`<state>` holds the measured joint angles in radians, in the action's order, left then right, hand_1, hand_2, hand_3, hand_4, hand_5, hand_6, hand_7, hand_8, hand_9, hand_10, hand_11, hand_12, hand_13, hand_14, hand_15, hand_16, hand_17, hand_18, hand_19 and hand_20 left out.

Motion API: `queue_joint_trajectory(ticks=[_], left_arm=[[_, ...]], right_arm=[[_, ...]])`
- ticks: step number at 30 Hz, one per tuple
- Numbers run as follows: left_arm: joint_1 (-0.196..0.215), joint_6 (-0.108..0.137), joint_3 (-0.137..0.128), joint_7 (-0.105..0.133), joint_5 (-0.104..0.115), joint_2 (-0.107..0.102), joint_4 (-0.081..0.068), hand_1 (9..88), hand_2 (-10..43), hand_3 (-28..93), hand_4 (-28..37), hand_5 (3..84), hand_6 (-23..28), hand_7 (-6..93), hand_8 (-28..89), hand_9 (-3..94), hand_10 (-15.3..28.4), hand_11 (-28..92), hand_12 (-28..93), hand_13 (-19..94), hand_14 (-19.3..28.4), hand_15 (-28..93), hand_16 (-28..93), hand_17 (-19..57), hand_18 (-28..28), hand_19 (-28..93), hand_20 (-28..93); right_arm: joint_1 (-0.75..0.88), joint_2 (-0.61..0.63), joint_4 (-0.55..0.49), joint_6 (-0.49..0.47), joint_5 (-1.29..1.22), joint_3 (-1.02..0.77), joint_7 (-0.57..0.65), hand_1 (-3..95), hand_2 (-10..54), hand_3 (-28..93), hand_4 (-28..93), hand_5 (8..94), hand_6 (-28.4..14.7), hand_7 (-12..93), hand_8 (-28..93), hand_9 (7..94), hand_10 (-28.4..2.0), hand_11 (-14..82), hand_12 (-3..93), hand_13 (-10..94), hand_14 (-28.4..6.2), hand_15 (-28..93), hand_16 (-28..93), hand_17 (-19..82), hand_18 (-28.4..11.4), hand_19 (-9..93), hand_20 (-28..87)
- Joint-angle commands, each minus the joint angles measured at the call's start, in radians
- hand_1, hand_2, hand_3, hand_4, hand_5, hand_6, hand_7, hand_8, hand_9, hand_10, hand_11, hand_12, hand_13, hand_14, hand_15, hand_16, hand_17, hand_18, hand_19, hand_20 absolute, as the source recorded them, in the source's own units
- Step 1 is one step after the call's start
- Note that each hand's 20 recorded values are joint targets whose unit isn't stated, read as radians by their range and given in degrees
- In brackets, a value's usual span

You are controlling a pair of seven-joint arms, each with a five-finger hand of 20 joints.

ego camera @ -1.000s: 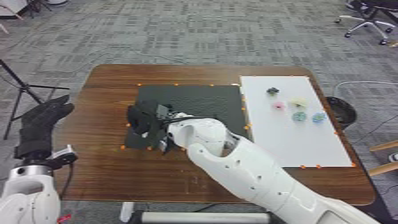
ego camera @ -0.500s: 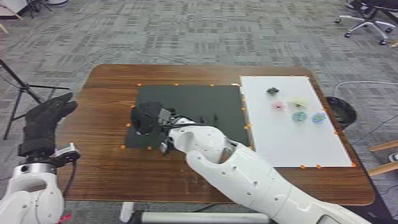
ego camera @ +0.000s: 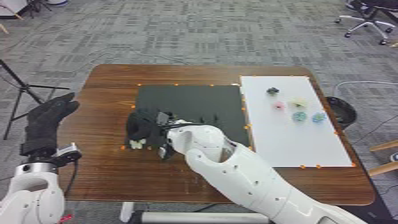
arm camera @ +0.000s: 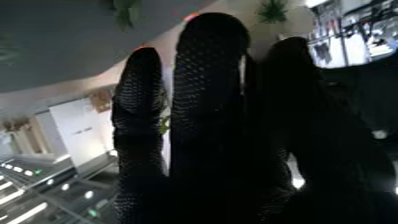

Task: Arrange flowers

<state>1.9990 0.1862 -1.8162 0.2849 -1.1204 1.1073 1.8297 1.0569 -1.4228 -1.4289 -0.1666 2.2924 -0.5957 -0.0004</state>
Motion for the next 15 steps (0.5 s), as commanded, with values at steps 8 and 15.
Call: queue_joint_trajectory(ticks=[8, 15], left_arm=[[0.002, -0.003, 0.004, 0.006, 0.006, 0.008, 0.003, 27.3, 1.6, 69, -21.6, 50.5, 3.5, 14.9, -7, 52.0, 13.9, 22, 14, 42, 16.5, 15, 2, 8.7, 12.6, 13, 20], [0.021, 0.004, -0.012, 0.002, 0.008, 0.006, 0.013, 27.4, 1.6, 69, -21.7, 50.6, 3.5, 15.0, -7, 52.0, 14.0, 22, 14, 42, 16.4, 15, 2, 8.7, 12.6, 13, 20]], right_arm=[[-0.024, 0.002, -0.024, -0.081, -0.008, -0.009, 0.034, 40.6, -1.1, 65, -16, 50.6, -1.8, 12, -8, 51.6, -9.0, 6.3, 7.2, 78, -6.2, 42, 32, 36, -18.3, 61, 47], [-0.072, 0.066, -0.085, 0.053, -0.194, 0.085, 0.115, 38.9, -0.5, 65, -17, 50.3, -2.1, 12, -8, 53.1, -9.8, 7.5, 8.4, 76, -7.6, 43, 31, 35, -18.9, 60, 46]])
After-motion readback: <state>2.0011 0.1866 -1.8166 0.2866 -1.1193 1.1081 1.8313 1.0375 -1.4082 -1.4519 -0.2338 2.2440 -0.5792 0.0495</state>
